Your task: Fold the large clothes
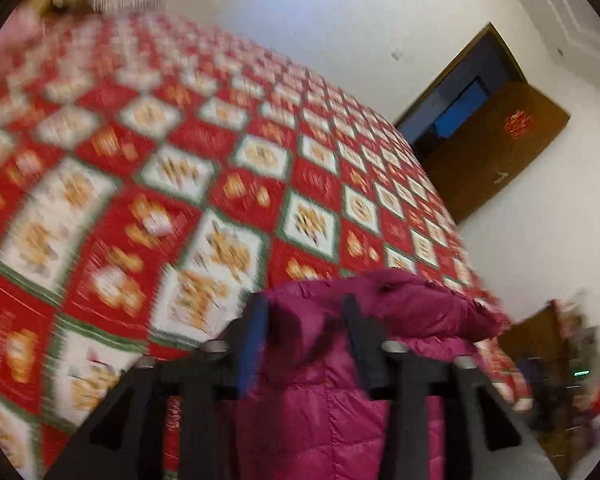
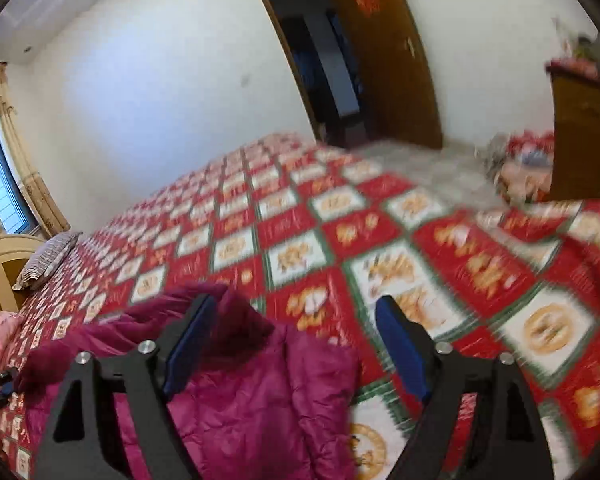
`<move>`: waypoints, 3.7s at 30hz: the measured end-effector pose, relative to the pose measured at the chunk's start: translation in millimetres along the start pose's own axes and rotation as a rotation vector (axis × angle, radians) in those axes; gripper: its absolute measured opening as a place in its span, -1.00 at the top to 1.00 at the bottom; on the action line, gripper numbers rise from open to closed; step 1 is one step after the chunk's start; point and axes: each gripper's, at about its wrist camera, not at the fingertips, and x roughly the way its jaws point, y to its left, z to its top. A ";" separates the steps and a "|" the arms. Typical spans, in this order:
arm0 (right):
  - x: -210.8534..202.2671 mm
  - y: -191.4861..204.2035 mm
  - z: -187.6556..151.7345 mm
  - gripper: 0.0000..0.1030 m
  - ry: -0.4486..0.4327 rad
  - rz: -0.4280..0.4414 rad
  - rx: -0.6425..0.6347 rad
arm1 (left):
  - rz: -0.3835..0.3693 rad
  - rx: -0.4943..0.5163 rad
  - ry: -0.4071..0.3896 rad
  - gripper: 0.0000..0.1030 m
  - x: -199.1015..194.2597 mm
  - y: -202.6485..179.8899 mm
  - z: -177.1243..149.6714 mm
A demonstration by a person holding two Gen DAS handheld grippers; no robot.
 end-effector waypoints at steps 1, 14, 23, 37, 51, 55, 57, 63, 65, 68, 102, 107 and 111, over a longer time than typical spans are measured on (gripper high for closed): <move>-7.7 11.5 3.6 -0.27 -0.006 0.021 -0.048 | 0.033 0.020 -0.037 -0.45 -5.8 -5.6 -0.6; 47.8 160.4 -26.4 0.05 0.227 0.301 -0.367 | 0.121 0.272 -0.030 -0.76 40.5 -108.4 -51.2; 118.4 140.0 -77.9 0.12 0.306 0.172 -0.413 | 0.211 0.295 0.003 -0.82 131.8 -101.7 -66.5; 105.2 124.4 -56.7 0.28 0.282 0.125 -0.371 | 0.254 0.302 0.033 -0.89 154.7 -101.5 -72.3; 123.0 30.3 -43.9 0.27 0.289 -0.025 -0.216 | 0.250 0.300 0.027 -0.89 154.3 -101.4 -71.9; 122.0 30.9 -44.9 0.25 0.284 -0.033 -0.223 | 0.239 0.295 0.042 -0.89 151.3 -101.2 -72.1; 121.7 29.5 -44.6 0.24 0.286 -0.036 -0.229 | 0.239 0.316 0.074 -0.89 140.7 -103.8 -74.2; 121.1 38.4 -40.5 0.25 0.338 -0.100 -0.281 | 0.181 0.267 -0.009 -0.89 42.1 -83.7 -94.7; 98.1 51.6 -35.8 0.26 0.291 -0.132 -0.315 | 0.178 0.223 -0.038 -0.89 17.8 -68.4 -102.1; 43.0 77.8 -38.6 0.26 0.186 0.018 -0.301 | 0.189 0.117 -0.086 -0.89 -9.6 -42.0 -116.1; 15.8 142.7 -162.2 0.31 0.319 0.265 -0.253 | -0.058 -0.014 -0.129 0.51 0.0 -78.4 -156.5; 16.4 138.8 -157.4 0.30 0.360 0.285 -0.182 | -0.126 0.012 -0.142 0.59 -16.8 -88.1 -153.1; 14.0 139.9 -156.5 0.30 0.407 0.315 -0.103 | -0.158 0.062 -0.165 0.61 -31.2 -97.5 -151.3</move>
